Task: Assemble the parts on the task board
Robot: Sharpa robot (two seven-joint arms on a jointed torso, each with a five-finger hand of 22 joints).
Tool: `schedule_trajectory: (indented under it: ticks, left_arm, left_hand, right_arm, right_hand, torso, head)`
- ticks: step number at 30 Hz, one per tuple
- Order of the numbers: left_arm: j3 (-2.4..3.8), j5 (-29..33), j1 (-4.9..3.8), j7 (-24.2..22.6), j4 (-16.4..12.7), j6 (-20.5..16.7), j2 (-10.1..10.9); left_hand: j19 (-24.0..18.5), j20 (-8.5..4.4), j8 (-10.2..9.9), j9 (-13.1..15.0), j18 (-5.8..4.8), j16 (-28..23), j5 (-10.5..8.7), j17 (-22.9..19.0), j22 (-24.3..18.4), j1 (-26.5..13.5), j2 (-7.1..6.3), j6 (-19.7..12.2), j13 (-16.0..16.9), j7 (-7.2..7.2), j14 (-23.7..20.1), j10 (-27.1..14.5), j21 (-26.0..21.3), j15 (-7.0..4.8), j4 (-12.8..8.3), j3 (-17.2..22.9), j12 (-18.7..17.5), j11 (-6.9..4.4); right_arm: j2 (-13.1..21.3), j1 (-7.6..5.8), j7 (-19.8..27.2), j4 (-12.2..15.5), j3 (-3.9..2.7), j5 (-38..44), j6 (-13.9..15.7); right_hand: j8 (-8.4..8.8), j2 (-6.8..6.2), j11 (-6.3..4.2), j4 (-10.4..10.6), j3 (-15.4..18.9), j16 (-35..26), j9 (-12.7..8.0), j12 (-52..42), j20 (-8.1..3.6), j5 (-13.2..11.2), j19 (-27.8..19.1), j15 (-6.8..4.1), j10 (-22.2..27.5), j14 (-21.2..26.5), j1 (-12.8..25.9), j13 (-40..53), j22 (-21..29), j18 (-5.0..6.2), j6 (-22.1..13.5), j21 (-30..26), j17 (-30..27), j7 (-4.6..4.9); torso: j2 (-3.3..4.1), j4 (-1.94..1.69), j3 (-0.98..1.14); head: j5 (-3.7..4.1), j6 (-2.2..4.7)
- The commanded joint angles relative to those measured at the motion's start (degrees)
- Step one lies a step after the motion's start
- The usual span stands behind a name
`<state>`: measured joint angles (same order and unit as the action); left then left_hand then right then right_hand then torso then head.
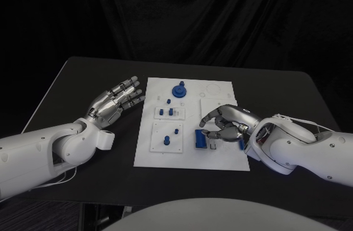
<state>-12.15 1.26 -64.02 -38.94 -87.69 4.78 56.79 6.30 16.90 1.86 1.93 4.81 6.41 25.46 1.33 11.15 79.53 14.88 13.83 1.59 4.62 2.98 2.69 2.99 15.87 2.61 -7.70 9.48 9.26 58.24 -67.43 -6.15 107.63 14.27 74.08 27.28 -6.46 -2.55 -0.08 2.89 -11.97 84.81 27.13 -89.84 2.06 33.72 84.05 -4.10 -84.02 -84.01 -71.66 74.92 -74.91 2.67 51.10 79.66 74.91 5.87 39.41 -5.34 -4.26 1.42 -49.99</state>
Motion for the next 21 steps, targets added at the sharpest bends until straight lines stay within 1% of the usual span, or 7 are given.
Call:
schedule_trajectory:
  ticks: [1, 6, 7, 8, 10, 15, 21]
  left_arm:
    - [0.05, 0.13, 0.10, -1.84, -0.12, 0.47, 0.01]
    - [0.05, 0.13, 0.11, -1.81, -0.09, 0.48, 0.00]
    - [0.05, 0.13, 0.11, -1.80, -0.09, 0.49, 0.00]
    - [0.05, 0.13, 0.11, -1.79, -0.08, 0.49, 0.00]
    - [0.05, 0.13, 0.12, -1.77, -0.08, 0.50, 0.00]
    - [0.05, 0.13, 0.13, -1.74, -0.08, 0.51, 0.03]
    - [0.05, 0.13, 0.14, -1.71, -0.08, 0.53, 0.08]
  left_hand:
    - [0.30, 0.05, 0.21, 0.07, -1.07, 0.31, 0.27, 0.05, -0.04, -0.44, 0.20, 0.12, 0.07, 0.25, -0.17, 0.04, 0.25, 0.21, 0.06, 0.43, 0.26, -0.34]
    - [0.30, 0.05, 0.21, 0.07, -1.07, 0.31, 0.27, 0.05, -0.04, -0.44, 0.20, 0.12, 0.07, 0.25, -0.17, 0.04, 0.25, 0.21, 0.06, 0.43, 0.26, -0.34]
    - [0.30, 0.05, 0.21, 0.07, -1.07, 0.31, 0.27, 0.05, -0.04, -0.44, 0.20, 0.12, 0.07, 0.25, -0.17, 0.04, 0.25, 0.21, 0.06, 0.43, 0.26, -0.34]
    - [0.30, 0.05, 0.21, 0.07, -1.07, 0.31, 0.27, 0.05, -0.04, -0.44, 0.20, 0.12, 0.07, 0.25, -0.17, 0.04, 0.25, 0.21, 0.06, 0.43, 0.26, -0.34]
    - [0.30, 0.05, 0.21, 0.07, -1.07, 0.31, 0.27, 0.05, -0.04, -0.44, 0.20, 0.12, 0.07, 0.25, -0.17, 0.04, 0.25, 0.21, 0.06, 0.43, 0.26, -0.34]
    - [0.32, 0.05, 0.23, 0.08, -1.07, 0.34, 0.33, 0.05, -0.03, -0.45, 0.16, 0.20, 0.07, 0.34, -0.17, 0.05, 0.26, 0.20, 0.00, 0.51, 0.26, -0.41]
    - [0.32, 0.05, 0.23, 0.08, -1.07, 0.34, 0.33, 0.05, -0.03, -0.45, 0.16, 0.20, 0.07, 0.34, -0.17, 0.05, 0.26, 0.20, 0.00, 0.51, 0.26, -0.41]
  right_arm:
    - [-0.16, 0.34, 1.00, -0.28, 0.02, 1.68, -1.04]
    - [-0.57, 0.56, -0.49, -0.94, 0.03, 2.47, -2.74]
    - [-0.64, 0.59, -0.83, -1.06, 0.03, 2.57, -3.04]
    - [-0.70, 0.60, -1.09, -1.15, 0.03, 2.66, -3.24]
    - [-0.86, 0.65, -1.84, -1.40, 0.03, 3.02, -3.83]
    - [-1.18, 0.71, -3.23, -1.96, 0.03, 3.57, -5.09]
    - [-1.53, 0.76, -4.73, -2.35, 0.03, 3.97, -7.04]
  right_hand:
    - [0.92, -0.07, 0.72, -0.39, -0.37, 0.19, -1.60, -0.16, 0.56, -0.28, 2.29, 0.67, -5.98, -4.03, -0.37, 15.08, -11.70, -0.13, 0.50, 0.18, 4.68, 0.15]
    - [2.20, -0.13, 0.86, -0.73, -0.92, 0.06, -3.78, -0.16, 0.70, -0.58, 2.17, 0.88, -5.98, -3.97, -0.13, 15.08, -11.61, -0.06, 0.40, -0.07, 4.40, 0.47]
    - [2.56, -0.14, 1.07, -0.93, -1.29, -0.02, -4.69, -0.16, 0.84, -1.85, 2.10, 0.99, -5.98, -3.93, -0.11, 15.08, -11.55, -0.03, 0.44, -0.24, 4.23, 0.56]
    - [2.56, -0.14, 1.07, -0.93, -1.29, -0.02, -4.69, -0.16, 0.84, -1.85, 2.10, 0.99, -5.98, -3.93, -0.11, 15.08, -11.55, -0.03, 0.44, -0.24, 4.23, 0.56]
    - [2.88, -0.25, 1.09, -1.63, -3.26, -0.24, -6.55, -0.14, 0.93, -7.13, 1.91, 1.03, -5.96, -3.84, -0.65, 15.06, -11.40, 0.09, 0.01, -0.69, 3.79, 0.74]
    - [2.84, -0.87, 1.74, -1.56, -4.88, -0.53, -8.54, 0.18, 1.29, -7.62, 1.71, 1.52, -5.49, -3.72, 0.22, 14.47, -11.24, 0.19, -0.35, -1.20, 3.21, 1.10]
    - [2.69, -1.01, 2.09, -1.25, -5.54, -0.66, -9.43, 0.29, 1.57, -7.93, 1.63, 1.82, -5.32, -3.67, 0.91, 14.26, -11.17, 0.23, -0.08, -1.41, 2.95, 1.28]
  torso:
    - [-0.04, 0.03, 0.00]
    - [-0.05, -0.07, 0.05]
    - [-0.05, -0.05, 0.06]
    - [-0.05, -0.07, 0.06]
    - [-0.03, -0.08, 0.08]
    - [-0.05, -0.09, 0.03]
    - [-0.06, -0.10, 0.00]
  head:
    - [-0.03, -0.01]
    - [0.06, -0.01]
    - [0.03, -0.01]
    - [0.04, -0.01]
    - [0.05, -0.01]
    - [0.01, -0.01]
    - [0.01, -0.01]
